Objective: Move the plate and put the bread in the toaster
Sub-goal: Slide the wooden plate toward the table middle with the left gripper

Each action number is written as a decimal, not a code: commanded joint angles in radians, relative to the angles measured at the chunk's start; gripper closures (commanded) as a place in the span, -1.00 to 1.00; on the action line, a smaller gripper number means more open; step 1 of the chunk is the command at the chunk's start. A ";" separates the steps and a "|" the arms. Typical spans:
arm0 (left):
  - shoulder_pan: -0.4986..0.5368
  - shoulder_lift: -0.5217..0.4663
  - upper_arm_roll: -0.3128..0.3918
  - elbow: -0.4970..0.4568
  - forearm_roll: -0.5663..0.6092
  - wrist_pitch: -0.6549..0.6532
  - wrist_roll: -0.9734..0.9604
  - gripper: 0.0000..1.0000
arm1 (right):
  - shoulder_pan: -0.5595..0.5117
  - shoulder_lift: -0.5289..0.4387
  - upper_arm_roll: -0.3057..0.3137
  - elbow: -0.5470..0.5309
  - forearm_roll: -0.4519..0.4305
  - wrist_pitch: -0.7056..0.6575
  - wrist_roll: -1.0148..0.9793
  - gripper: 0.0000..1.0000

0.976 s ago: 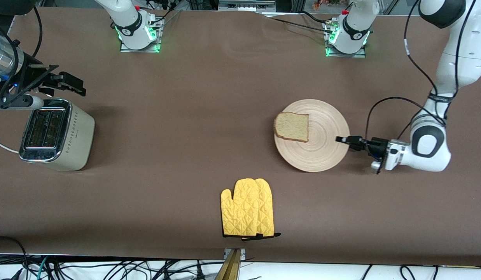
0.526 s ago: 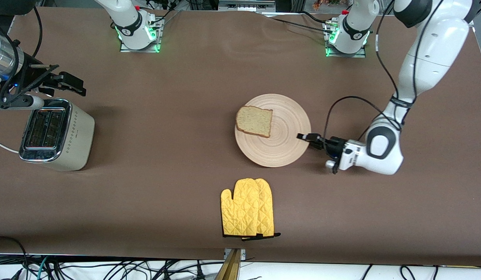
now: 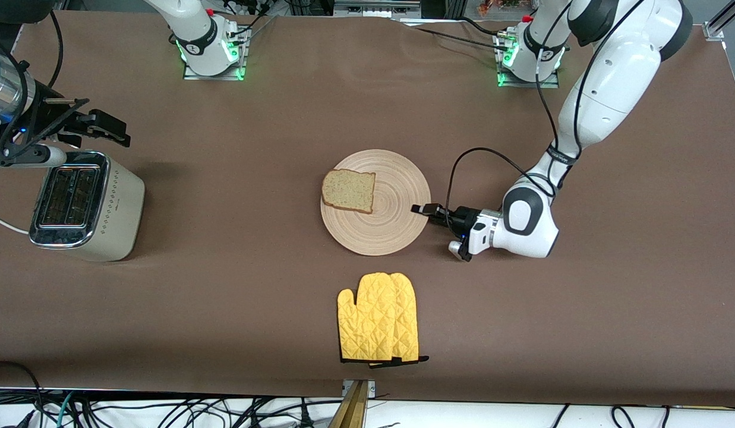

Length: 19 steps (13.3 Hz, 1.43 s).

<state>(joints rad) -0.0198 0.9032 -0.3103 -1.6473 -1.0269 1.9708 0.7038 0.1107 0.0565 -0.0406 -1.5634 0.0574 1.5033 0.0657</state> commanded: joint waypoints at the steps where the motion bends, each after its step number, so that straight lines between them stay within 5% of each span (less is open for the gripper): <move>1: -0.011 0.009 0.004 0.006 -0.041 -0.003 0.029 1.00 | -0.002 -0.012 -0.001 -0.004 -0.011 -0.009 -0.017 -1.00; 2: -0.014 0.008 0.004 0.004 -0.041 -0.003 0.028 0.99 | -0.002 -0.012 -0.001 -0.004 -0.010 -0.011 -0.017 -1.00; 4: -0.022 0.006 0.004 -0.002 -0.039 -0.003 0.028 0.17 | -0.002 -0.010 -0.001 -0.004 -0.008 -0.028 -0.004 -1.00; 5: -0.013 0.003 0.005 -0.002 -0.027 -0.004 0.031 -0.86 | -0.002 -0.010 -0.001 -0.004 -0.008 -0.028 0.000 -1.00; 6: -0.005 -0.003 0.008 -0.002 -0.007 -0.007 0.042 -1.00 | -0.002 -0.010 -0.001 -0.004 -0.007 -0.028 0.002 -1.00; 9: 0.018 -0.070 0.019 -0.006 0.043 -0.029 0.026 -1.00 | 0.001 -0.009 -0.001 -0.006 -0.004 -0.028 0.003 -1.00; 16: 0.161 -0.375 0.022 0.015 0.684 -0.202 -0.021 -1.00 | 0.101 0.101 0.010 -0.020 0.070 0.041 0.166 -1.00; 19: 0.159 -0.562 0.014 0.017 0.960 -0.262 -0.185 -1.00 | 0.162 0.103 0.011 -0.139 0.090 0.136 0.209 -0.99</move>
<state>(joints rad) 0.1550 0.4663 -0.2963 -1.6008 -0.1735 1.7496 0.6168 0.2435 0.1789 -0.0272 -1.6208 0.1283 1.5788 0.2314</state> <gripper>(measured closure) 0.000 0.000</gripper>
